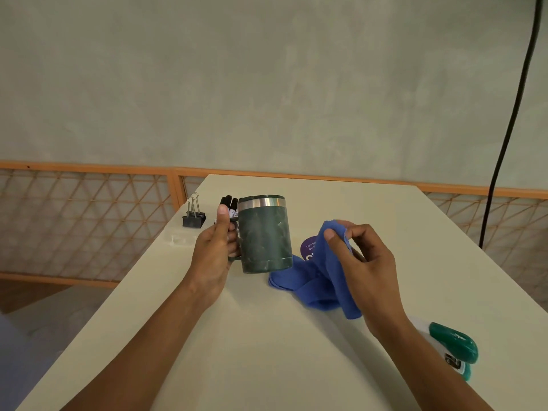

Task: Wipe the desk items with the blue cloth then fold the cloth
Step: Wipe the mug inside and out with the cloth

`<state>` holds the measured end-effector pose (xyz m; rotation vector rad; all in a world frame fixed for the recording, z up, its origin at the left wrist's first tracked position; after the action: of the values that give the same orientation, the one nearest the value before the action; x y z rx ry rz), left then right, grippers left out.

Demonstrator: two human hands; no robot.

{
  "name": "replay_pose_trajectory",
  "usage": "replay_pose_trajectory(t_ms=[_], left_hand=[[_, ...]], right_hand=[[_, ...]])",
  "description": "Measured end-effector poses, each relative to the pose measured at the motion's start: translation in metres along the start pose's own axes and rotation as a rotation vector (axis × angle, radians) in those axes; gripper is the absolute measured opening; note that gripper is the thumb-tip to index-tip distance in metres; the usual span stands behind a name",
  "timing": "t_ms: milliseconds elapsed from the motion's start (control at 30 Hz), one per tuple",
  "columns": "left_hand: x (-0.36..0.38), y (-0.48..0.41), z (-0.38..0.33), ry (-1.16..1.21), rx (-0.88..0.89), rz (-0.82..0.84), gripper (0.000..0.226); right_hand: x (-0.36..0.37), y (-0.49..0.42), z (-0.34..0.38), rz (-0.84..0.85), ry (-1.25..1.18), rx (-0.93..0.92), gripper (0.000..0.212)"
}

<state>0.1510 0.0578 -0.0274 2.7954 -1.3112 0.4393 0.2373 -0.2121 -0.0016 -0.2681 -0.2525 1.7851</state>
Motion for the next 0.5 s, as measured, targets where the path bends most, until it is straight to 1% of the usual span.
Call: replay_pose_trajectory(t_ms=[100,200,333,433,500], left_hand=[[0.009,0.004,0.003,-0.016,0.0,0.052,0.05],[0.018,0.009,0.006,-0.023,0.005,0.098,0.05],[0.025,0.013,0.004,-0.017,0.005,0.121,0.049],[0.024,0.013,0.003,-0.031,0.001,0.113,0.05],[0.023,0.012,0.003,-0.031,0.004,0.115,0.049]], right_hand=[[0.003,0.007,0.009,-0.029,0.059,-0.094,0.015],[0.007,0.014,0.016,-0.021,-0.079,-0.124,0.015],[0.007,0.018,0.029,-0.055,-0.114,-0.178,0.016],[0.007,0.019,0.029,-0.064,-0.146,-0.155,0.012],[0.008,0.02,0.027,-0.061,-0.043,-0.169,0.024]])
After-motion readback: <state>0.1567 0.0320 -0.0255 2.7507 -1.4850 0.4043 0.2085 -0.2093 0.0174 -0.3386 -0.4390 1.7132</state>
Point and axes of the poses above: each hand's wrist, its own y-axis away from the middle knuckle, its own x-axis out of the palm, z = x × y, the point moved 9 cm from there along -y, towards the middle knuckle, and after that the axes turned 3 degrees about x, right-handed, at the moved point
